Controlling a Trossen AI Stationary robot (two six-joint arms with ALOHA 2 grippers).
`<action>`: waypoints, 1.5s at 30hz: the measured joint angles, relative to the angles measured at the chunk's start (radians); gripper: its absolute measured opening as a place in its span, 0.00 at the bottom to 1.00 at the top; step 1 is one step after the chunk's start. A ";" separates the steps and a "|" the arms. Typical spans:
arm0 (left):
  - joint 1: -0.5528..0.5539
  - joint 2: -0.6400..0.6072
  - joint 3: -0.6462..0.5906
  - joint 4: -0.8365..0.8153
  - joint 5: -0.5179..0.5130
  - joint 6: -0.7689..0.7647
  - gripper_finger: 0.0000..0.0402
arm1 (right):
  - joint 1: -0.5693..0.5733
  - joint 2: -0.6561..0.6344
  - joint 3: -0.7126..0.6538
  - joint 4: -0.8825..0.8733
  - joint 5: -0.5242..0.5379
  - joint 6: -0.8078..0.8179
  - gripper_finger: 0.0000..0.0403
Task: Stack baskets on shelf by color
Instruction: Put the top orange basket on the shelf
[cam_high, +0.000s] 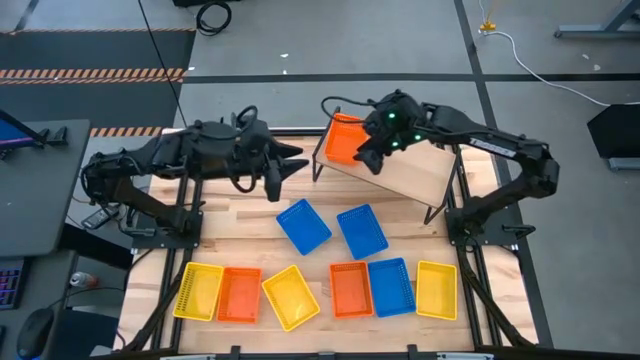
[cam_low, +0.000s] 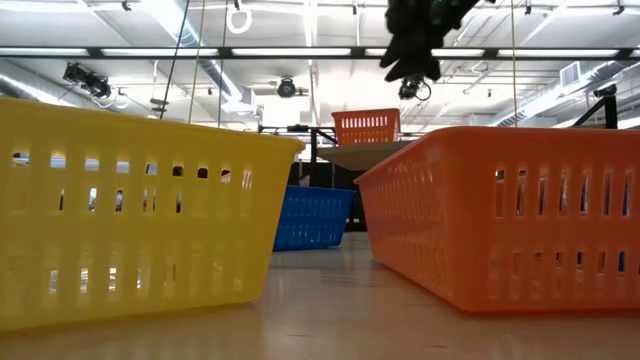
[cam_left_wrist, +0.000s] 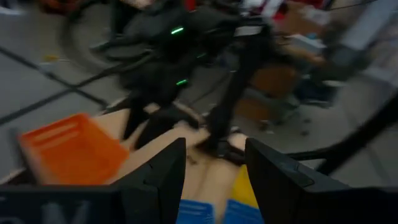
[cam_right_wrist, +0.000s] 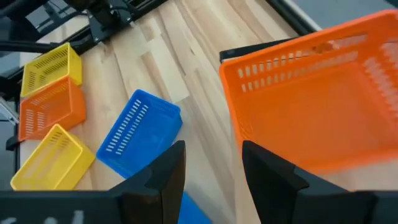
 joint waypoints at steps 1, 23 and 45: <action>0.006 0.005 0.000 -0.012 -0.027 0.011 0.43 | -0.005 -0.018 0.000 -0.015 0.000 -0.009 0.41; 0.221 0.240 0.000 -0.016 0.153 0.342 0.43 | -0.094 -0.393 0.000 -0.289 -0.073 0.142 0.41; 0.349 0.412 0.000 -0.157 0.285 0.727 0.52 | -0.094 -0.513 0.000 -0.424 -0.033 0.247 0.41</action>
